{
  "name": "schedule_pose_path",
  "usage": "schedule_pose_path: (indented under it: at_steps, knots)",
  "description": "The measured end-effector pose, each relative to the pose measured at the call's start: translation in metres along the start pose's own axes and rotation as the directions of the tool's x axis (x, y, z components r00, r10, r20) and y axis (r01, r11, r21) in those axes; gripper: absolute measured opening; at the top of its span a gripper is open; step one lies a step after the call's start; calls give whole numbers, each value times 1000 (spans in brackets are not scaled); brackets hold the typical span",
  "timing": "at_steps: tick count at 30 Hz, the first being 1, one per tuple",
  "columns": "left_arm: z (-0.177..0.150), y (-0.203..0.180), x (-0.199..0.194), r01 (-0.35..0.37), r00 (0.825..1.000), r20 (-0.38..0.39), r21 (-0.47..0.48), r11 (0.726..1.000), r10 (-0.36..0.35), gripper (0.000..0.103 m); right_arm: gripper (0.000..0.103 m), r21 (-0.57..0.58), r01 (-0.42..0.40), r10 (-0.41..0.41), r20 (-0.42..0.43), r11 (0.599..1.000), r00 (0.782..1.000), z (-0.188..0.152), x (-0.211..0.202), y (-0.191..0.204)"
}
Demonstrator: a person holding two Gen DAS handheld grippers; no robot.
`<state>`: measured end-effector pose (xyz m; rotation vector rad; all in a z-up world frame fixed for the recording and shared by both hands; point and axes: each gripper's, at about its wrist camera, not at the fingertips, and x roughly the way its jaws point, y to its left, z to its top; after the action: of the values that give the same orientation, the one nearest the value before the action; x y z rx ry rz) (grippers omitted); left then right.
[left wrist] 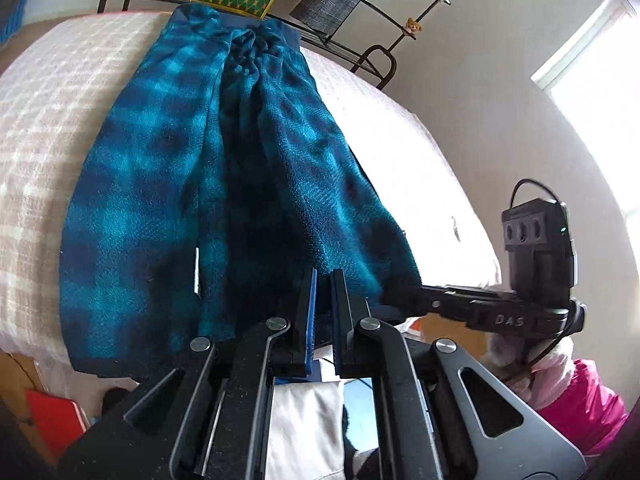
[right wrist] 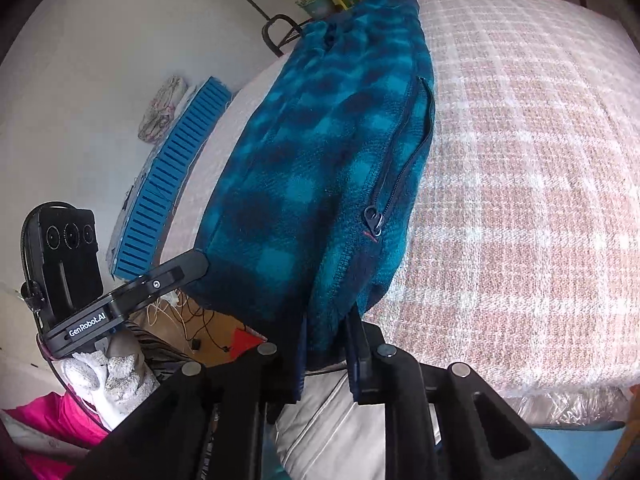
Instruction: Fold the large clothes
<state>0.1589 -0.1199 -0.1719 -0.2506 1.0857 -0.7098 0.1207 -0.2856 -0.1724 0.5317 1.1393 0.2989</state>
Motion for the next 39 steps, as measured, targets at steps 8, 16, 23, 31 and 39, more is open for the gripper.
schedule_pose_path:
  at_steps: [8,16,23,31,39]
  knots:
    - [-13,8,8,-55,996,-72,71,996,60,0,17,-85,109,-112,-37,990,993,-7,11,11]
    - [6,51,-77,-160,983,103,51,986,154,33,36,-128,265,-250,123,956,960,-6,-34,26]
    - [9,97,-82,-177,975,127,-68,982,184,33,38,-267,168,-135,137,949,981,17,-25,88]
    - [2,116,-89,-168,973,134,-149,974,188,33,43,-413,103,-113,1,905,994,27,59,151]
    - [2,134,-81,-166,976,106,-194,967,189,33,3,-428,183,-260,-127,885,957,20,118,153]
